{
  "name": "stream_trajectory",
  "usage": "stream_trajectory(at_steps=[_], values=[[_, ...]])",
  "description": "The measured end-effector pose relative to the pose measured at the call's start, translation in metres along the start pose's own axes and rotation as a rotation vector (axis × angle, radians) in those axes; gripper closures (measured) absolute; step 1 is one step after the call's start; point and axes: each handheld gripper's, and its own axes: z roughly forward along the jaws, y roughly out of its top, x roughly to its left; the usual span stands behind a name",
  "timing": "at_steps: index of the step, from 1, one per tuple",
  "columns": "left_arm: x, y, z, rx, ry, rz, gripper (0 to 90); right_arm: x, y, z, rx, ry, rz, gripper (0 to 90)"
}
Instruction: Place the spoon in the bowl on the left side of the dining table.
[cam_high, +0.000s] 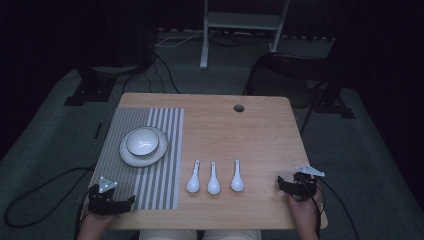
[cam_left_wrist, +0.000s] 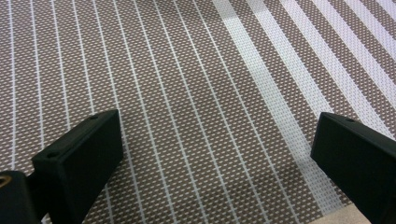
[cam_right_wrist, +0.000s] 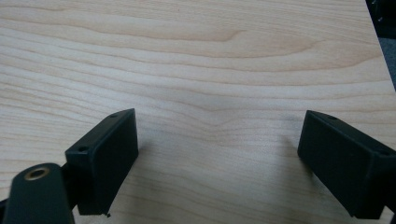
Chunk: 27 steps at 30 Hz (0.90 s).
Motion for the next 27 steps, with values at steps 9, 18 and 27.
stream_trajectory(at_steps=[9, 18, 27], values=[[-0.006, 0.004, -0.002, -0.007, -0.011, 0.006, 2.3, 0.000, 0.000, 0.000, 0.000, 0.000, 0.000, 11.6], [-0.017, 0.011, 0.001, 0.007, -0.047, 0.039, 2.4, 0.000, 0.000, 0.000, 0.000, -0.001, 0.000, 11.6], [-0.030, 0.024, 0.002, -0.011, -0.091, 0.057, 3.6, 0.000, 0.000, 0.000, 0.000, -0.001, 0.000, 11.6]])
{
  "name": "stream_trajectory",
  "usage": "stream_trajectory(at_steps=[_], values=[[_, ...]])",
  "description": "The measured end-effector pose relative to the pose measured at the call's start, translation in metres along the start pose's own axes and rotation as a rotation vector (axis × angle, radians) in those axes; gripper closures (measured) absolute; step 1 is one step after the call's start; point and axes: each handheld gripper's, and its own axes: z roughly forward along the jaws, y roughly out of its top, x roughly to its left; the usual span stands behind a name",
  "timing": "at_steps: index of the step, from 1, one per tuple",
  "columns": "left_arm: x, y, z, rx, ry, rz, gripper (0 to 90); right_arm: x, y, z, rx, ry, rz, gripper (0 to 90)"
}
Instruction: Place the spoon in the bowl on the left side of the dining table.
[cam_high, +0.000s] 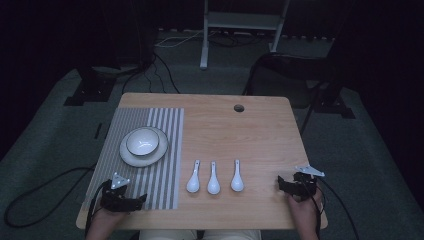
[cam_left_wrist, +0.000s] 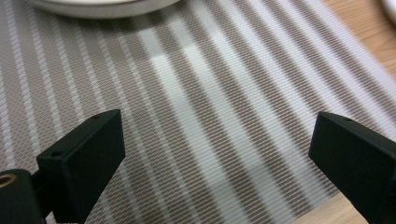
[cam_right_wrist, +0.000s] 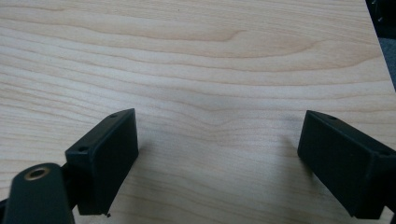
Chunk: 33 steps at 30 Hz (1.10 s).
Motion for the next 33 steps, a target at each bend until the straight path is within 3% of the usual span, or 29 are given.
stream_trajectory(at_steps=[10, 33], values=[[-0.016, 0.017, 0.005, -0.004, -0.034, 0.049, 3.6, 0.000, 0.000, 0.000, 0.000, 0.000, 0.000, 11.6], [-0.045, 0.053, 0.023, 0.009, -0.075, 0.116, 4.5, 0.000, 0.000, 0.000, 0.000, 0.000, 0.000, 11.6]])
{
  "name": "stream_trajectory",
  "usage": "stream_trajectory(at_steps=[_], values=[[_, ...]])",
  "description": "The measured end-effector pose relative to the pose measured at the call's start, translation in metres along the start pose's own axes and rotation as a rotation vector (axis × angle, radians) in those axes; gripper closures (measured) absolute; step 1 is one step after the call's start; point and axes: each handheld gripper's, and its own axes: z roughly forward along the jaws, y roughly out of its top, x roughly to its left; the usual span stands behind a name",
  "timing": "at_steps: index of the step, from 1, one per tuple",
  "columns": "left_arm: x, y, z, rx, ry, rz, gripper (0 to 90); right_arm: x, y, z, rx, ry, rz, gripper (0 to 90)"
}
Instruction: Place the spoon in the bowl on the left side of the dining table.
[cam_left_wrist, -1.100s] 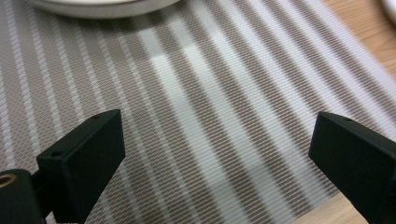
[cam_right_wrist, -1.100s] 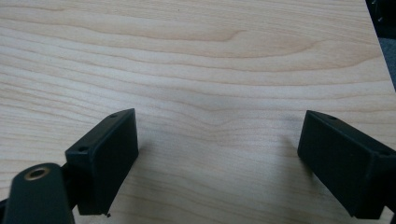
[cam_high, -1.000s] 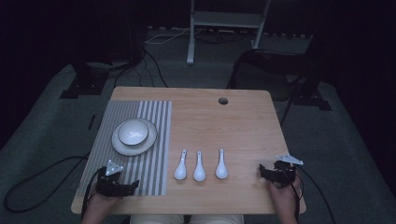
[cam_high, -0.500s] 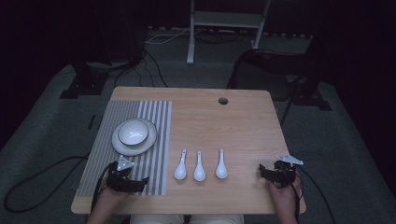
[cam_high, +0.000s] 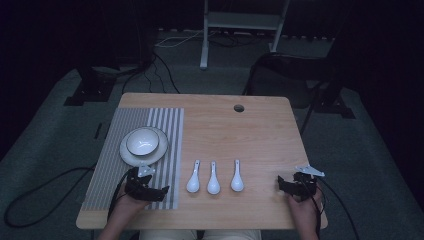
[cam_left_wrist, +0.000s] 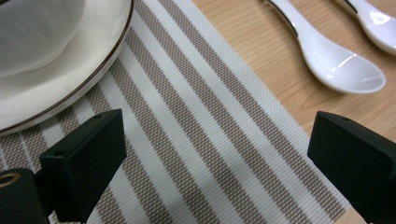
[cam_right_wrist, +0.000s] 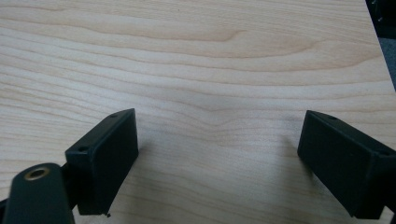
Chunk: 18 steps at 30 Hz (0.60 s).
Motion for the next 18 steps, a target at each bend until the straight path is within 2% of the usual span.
stream_trajectory(at_steps=[5, 8, 18], values=[[-0.008, 0.010, 0.004, 0.001, -0.016, 0.017, 4.5, 0.000, 0.000, 0.000, 0.000, 0.000, 0.000, 11.6], [-0.015, 0.017, 0.007, 0.003, -0.021, 0.046, 4.5, 0.000, 0.000, 0.000, -0.001, 0.000, 0.000, 11.6], [-0.032, 0.035, 0.014, -0.002, -0.049, 0.083, 4.5, 0.000, 0.000, 0.000, -0.001, 0.000, -0.002, 11.6]])
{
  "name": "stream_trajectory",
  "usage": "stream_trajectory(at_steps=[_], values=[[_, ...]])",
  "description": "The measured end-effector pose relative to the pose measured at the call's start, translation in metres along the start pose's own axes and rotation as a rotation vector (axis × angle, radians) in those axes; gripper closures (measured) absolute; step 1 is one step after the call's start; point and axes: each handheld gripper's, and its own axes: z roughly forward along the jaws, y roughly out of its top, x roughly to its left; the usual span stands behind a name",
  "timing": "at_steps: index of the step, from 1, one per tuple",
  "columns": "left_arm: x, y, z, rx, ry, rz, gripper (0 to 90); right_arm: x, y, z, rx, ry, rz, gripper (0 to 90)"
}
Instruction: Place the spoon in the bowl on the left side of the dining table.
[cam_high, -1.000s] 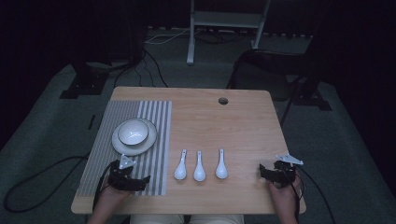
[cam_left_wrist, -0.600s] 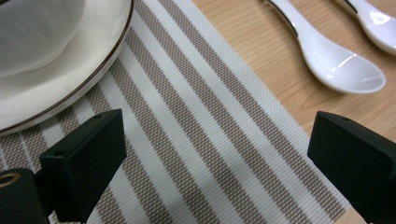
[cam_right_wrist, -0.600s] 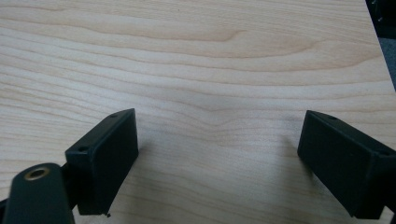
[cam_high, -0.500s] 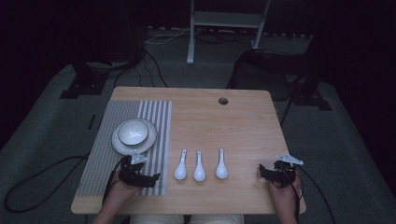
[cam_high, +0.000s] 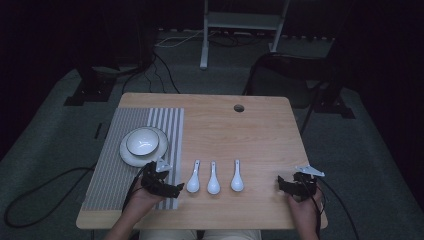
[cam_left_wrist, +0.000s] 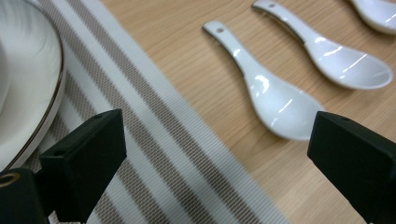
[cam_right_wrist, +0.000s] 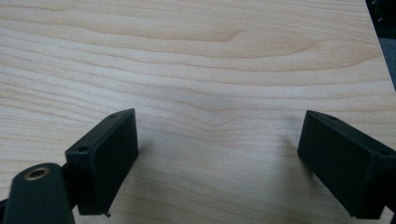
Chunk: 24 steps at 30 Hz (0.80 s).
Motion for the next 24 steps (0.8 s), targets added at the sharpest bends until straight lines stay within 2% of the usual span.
stream_trajectory(at_steps=[5, 10, 17, 24], values=[[-0.006, 0.011, 0.002, -0.013, -0.031, 0.012, 4.6, 0.000, 0.000, 0.000, 0.000, 0.000, 0.000, 11.6], [-0.016, 0.023, 0.007, -0.010, -0.039, 0.048, 4.6, 0.000, 0.000, 0.000, 0.000, 0.000, 0.000, 11.6], [-0.026, 0.040, 0.016, -0.013, -0.061, 0.059, 4.5, 0.000, 0.000, 0.000, 0.000, 0.000, 0.001, 11.6], [-0.040, 0.060, 0.027, -0.009, -0.066, 0.098, 4.6, 0.000, 0.000, 0.000, 0.000, 0.000, 0.000, 11.6]])
